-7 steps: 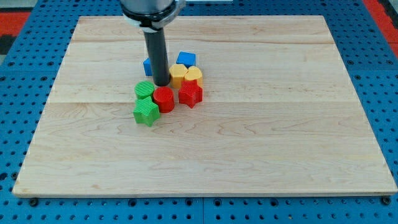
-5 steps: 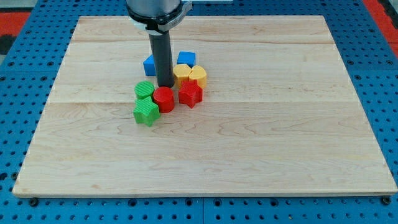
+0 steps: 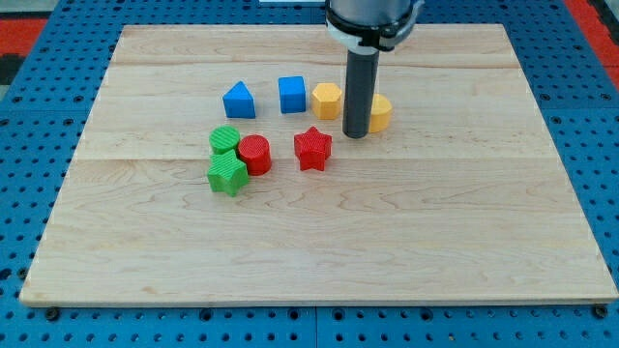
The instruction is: Push the yellow blocks and blue blocks towards the right side
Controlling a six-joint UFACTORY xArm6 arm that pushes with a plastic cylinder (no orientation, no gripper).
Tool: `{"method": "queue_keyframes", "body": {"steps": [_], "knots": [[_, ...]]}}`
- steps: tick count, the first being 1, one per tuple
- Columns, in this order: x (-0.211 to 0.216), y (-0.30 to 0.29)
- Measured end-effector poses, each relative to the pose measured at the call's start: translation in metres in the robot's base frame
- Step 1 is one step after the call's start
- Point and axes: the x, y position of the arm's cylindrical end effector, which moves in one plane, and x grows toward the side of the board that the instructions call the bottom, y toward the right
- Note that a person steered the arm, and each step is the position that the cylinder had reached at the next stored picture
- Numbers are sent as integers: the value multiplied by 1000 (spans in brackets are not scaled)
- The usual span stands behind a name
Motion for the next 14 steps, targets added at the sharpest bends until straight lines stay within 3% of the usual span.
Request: {"method": "queue_keyframes", "body": {"steps": [1, 2, 4, 6, 8, 9, 11, 12, 13, 14], "knots": [[-6, 48], [-27, 40], [-56, -62], [-27, -61], [-44, -188], [-69, -166], [-90, -60], [-90, -68], [-66, -118], [-113, -171]]}}
